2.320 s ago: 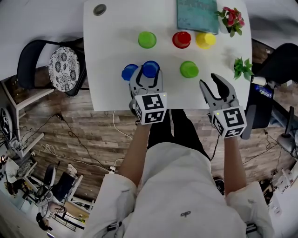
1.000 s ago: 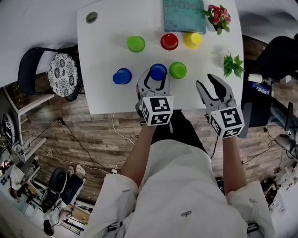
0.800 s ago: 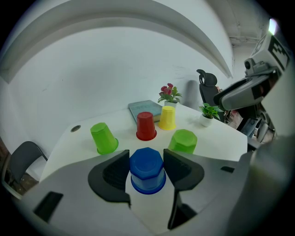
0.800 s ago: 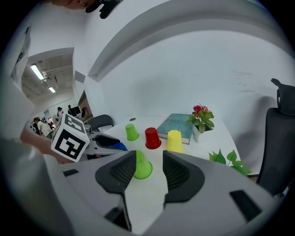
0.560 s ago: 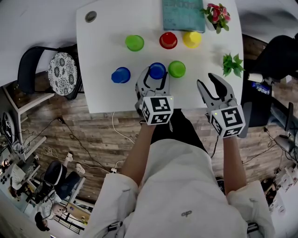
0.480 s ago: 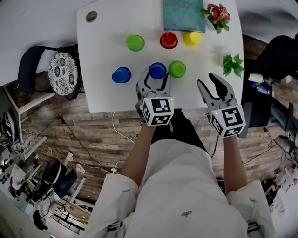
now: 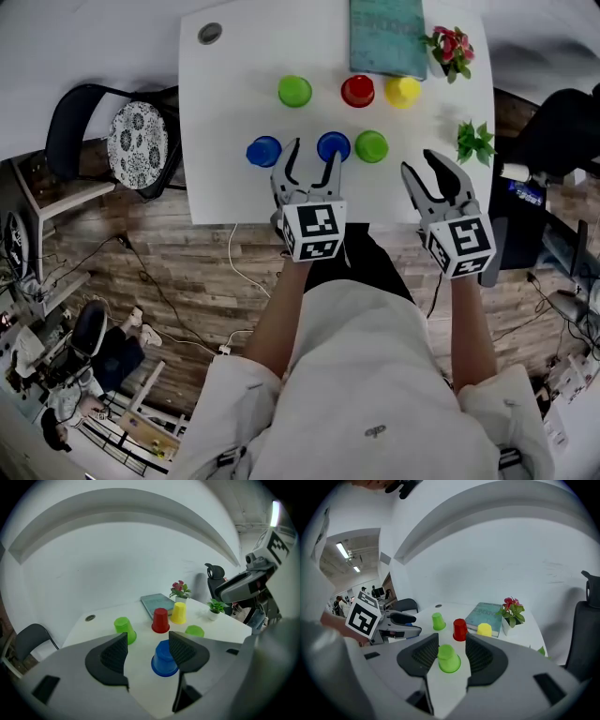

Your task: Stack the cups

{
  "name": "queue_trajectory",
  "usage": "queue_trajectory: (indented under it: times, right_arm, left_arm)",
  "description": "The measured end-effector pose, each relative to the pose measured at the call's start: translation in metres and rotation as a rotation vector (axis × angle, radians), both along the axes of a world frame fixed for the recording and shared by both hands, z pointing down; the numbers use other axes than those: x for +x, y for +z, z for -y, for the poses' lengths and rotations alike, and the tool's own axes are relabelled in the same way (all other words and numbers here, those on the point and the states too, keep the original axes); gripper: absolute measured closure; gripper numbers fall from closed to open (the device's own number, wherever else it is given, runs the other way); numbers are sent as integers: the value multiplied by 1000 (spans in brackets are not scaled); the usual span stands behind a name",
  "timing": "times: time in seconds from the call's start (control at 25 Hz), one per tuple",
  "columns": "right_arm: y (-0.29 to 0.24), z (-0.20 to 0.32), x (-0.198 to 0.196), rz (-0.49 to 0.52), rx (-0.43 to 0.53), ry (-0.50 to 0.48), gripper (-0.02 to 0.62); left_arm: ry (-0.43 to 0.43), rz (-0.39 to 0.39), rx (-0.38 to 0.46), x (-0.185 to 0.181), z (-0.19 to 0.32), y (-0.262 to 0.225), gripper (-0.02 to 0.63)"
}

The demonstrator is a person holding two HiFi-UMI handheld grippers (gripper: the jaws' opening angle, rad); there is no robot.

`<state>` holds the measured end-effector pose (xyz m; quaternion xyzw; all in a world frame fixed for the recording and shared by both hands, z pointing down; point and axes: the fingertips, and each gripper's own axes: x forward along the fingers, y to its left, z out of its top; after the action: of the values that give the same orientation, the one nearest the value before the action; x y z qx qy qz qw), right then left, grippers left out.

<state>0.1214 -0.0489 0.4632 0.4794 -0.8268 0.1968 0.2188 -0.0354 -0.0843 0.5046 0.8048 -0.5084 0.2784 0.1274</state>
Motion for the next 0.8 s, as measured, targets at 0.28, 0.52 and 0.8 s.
queue_trajectory:
  times: [0.28,0.52,0.8]
  right_arm:
    - [-8,2,-24,-10,9,-13,410]
    - [-6,1,-42,-16,3,-18,410]
    - [-4,-3,-59,-27,-5,-4,410]
  left_arm:
    - [-86,27,1,-59,6,0,341]
    - [-136,51,-19,-100,8,12,341]
    - [-127,58,-52,-119,8,30,341]
